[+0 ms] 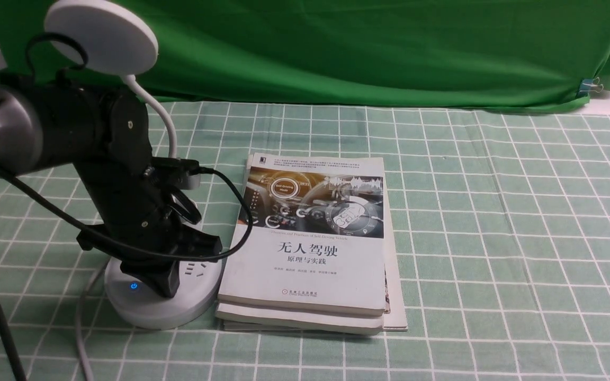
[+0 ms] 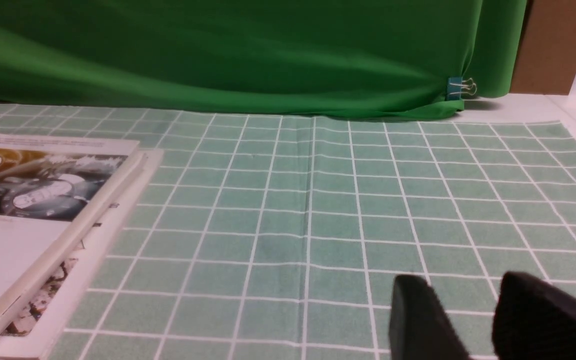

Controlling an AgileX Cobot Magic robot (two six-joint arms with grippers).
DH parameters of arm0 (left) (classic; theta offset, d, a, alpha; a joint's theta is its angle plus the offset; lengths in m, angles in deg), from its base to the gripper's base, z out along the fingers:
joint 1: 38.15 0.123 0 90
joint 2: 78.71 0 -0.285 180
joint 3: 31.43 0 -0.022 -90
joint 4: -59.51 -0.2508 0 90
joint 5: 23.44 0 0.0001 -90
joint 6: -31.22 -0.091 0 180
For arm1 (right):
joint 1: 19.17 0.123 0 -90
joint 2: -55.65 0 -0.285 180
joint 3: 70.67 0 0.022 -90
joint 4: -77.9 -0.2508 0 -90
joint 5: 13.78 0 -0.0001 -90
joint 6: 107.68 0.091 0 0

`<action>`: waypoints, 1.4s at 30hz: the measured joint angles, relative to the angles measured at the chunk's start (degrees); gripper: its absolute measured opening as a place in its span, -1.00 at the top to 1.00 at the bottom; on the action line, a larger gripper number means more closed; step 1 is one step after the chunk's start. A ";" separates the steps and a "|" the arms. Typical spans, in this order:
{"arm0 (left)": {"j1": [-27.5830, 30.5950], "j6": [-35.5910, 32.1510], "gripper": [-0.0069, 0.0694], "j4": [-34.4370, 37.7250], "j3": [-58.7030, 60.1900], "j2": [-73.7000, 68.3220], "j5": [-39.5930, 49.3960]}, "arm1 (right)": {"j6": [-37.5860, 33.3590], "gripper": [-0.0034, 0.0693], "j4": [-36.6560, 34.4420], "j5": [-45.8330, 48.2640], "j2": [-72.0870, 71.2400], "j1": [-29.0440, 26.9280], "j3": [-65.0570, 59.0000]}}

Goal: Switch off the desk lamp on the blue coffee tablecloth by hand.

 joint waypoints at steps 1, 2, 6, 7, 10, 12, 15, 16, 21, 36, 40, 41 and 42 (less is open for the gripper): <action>0.00 -0.07 0.82 0.00 -0.36 -0.36 0.40 | 0.00 0.24 0.00 0.00 0.00 0.00 0.00; 0.00 -0.11 0.82 0.00 -0.36 -0.48 0.46 | 0.00 0.24 0.00 0.00 0.00 0.00 0.00; 0.00 -0.25 0.82 0.00 -0.49 -0.57 0.51 | 0.00 0.24 0.00 0.00 0.00 0.00 0.00; 0.00 -0.25 0.82 0.00 -0.49 -0.38 0.51 | 0.00 0.24 0.00 0.00 0.00 0.00 0.00; 0.00 -0.25 0.82 0.00 -0.31 0.37 0.27 | 0.00 0.24 0.00 0.00 0.00 0.00 0.00; 0.00 -0.25 0.82 0.07 0.07 1.21 0.22 | 0.00 0.24 0.00 0.00 0.00 0.00 0.00; 0.00 -0.25 0.82 0.78 0.23 3.57 1.06 | 0.00 0.24 0.00 0.00 0.00 0.00 0.00; 0.00 -0.25 0.82 1.06 0.23 4.59 1.39 | 0.00 0.24 0.00 0.00 0.00 0.00 0.00; 0.00 -0.31 0.82 1.65 2.06 10.31 2.08 | 0.00 0.24 0.00 0.00 0.00 0.00 0.00; 0.00 -1.12 0.82 5.13 35.58 54.71 -21.49 | 0.00 0.24 0.00 0.00 0.00 0.00 0.00; 0.00 -1.12 0.82 7.16 43.61 68.01 -27.88 | 0.00 0.24 0.00 0.00 0.00 0.00 0.00; 0.00 -1.12 0.82 7.16 43.98 68.01 -28.14 | 0.00 0.24 0.00 0.00 0.00 0.00 0.00; 0.00 -1.12 0.82 7.45 46.76 72.46 -29.96 | 0.00 0.24 0.00 0.00 0.00 0.00 0.00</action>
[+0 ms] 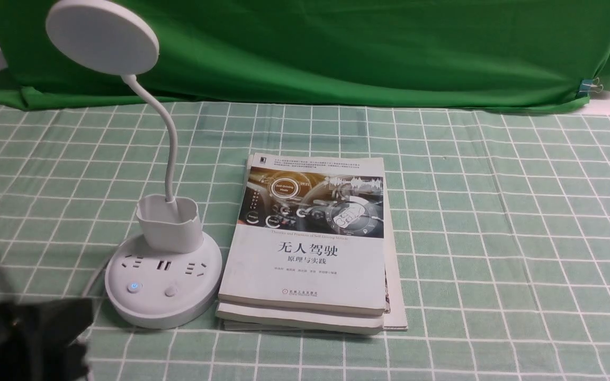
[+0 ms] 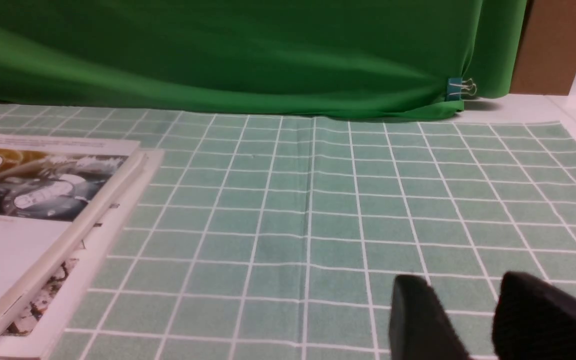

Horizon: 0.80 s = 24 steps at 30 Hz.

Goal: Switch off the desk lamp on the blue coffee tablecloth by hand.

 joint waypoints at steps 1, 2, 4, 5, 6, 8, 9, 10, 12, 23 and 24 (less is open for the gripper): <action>0.00 0.00 0.82 0.12 1.53 2.54 -0.73 | 0.00 0.24 0.00 0.00 0.00 0.00 0.00; 0.00 0.00 0.82 0.11 2.77 4.88 -1.01 | 0.00 0.24 0.00 0.00 0.00 0.00 0.00; 0.00 0.00 0.82 0.11 4.62 8.88 -1.51 | 0.00 0.24 0.00 0.00 0.00 0.00 0.00; 0.00 0.00 0.82 0.11 5.04 9.89 -1.64 | 0.00 0.24 0.00 0.00 0.00 0.00 0.00; 0.00 0.00 0.82 0.11 5.79 11.64 -1.78 | 0.00 0.24 0.00 0.00 0.00 0.00 0.00; 0.00 -0.19 0.82 0.11 6.54 13.31 -2.00 | 0.00 0.24 0.00 0.00 0.00 0.00 0.00; 0.00 -0.26 0.82 0.11 6.92 14.19 -2.01 | 0.00 0.24 0.00 0.00 0.00 0.00 0.00; 0.00 -0.34 0.82 0.11 7.04 14.49 -2.01 | 0.00 0.24 0.00 0.00 0.00 0.00 0.00; 0.00 -0.36 0.82 0.11 7.19 14.64 -2.01 | 0.00 0.24 0.00 0.00 0.00 0.00 0.00; 0.00 -0.60 0.82 0.11 7.59 14.64 -2.01 | 0.00 0.24 0.00 0.00 0.00 0.00 0.00; 0.00 -0.65 0.82 0.11 7.59 14.64 -2.01 | 0.00 0.24 0.00 0.00 0.00 0.00 0.00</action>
